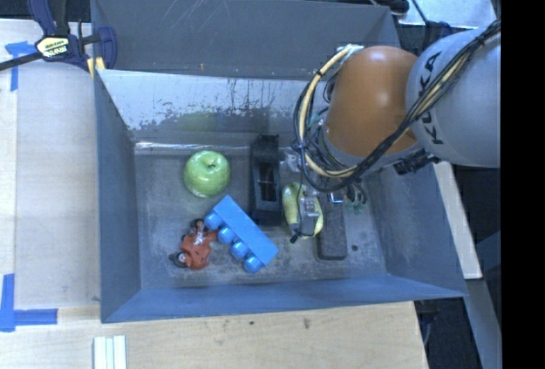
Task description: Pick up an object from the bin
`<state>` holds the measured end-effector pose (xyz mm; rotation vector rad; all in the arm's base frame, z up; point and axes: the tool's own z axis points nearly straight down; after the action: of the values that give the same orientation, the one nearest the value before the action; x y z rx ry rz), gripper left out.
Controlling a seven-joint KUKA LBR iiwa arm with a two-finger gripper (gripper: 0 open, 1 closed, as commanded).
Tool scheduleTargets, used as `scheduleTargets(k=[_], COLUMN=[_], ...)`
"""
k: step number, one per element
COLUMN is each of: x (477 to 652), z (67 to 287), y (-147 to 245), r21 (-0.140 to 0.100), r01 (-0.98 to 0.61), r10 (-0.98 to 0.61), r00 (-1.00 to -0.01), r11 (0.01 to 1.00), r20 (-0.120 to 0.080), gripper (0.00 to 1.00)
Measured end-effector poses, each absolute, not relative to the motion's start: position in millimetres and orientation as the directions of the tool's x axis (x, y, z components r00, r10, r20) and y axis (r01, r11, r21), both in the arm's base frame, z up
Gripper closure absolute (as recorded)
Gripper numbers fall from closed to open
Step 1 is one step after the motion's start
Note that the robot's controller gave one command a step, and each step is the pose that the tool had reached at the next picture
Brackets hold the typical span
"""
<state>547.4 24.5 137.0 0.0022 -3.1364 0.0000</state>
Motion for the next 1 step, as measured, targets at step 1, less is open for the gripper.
scheduleTargets(k=[1], x=[549.2], z=[141.5], y=[24.5], r21=[0.0], r01=[-0.001], r10=[-0.001], r00=[-1.0], r11=[1.0], r20=[-0.003], gripper=[0.0])
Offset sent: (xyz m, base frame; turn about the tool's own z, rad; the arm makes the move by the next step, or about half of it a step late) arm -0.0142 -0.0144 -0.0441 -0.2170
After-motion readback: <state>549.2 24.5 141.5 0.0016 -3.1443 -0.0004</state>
